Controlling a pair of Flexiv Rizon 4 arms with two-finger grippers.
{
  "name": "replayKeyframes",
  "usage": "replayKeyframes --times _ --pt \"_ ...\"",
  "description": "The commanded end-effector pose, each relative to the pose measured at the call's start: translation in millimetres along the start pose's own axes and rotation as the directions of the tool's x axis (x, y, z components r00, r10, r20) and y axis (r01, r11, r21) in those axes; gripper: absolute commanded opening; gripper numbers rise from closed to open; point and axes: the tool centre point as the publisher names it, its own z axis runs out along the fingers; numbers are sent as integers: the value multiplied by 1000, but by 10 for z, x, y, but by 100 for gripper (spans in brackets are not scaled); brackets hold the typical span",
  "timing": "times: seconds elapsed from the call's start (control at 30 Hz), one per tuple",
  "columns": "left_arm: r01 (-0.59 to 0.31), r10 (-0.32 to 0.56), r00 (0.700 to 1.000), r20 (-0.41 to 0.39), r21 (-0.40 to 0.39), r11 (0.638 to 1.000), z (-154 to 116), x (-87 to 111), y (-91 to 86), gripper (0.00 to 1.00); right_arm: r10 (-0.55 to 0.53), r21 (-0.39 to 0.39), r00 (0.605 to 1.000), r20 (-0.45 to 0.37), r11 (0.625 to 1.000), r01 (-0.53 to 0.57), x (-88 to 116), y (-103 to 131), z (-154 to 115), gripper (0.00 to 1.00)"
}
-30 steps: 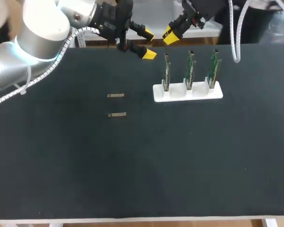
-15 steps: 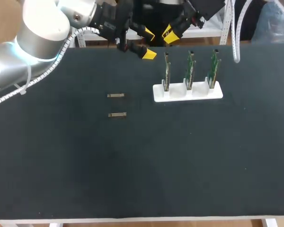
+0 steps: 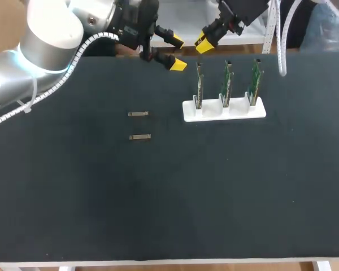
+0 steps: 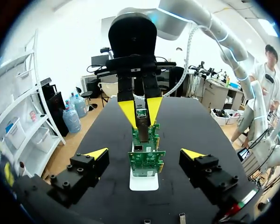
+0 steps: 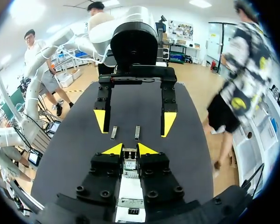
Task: Pick up the optical module with the left hand, and insert it into the network port with the right hand.
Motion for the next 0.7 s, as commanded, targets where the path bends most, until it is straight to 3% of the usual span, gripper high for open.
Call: replayKeyframes --times 0.03,0.7 --pt "0 0 1000 -3 4 1000 5 -5 23 100 2 -328 1000 3 945 -1 10 -74 5 0" --pt "0 0 1000 -3 4 1000 5 -5 23 100 10 -324 1000 1 946 -9 71 -197 49 0"
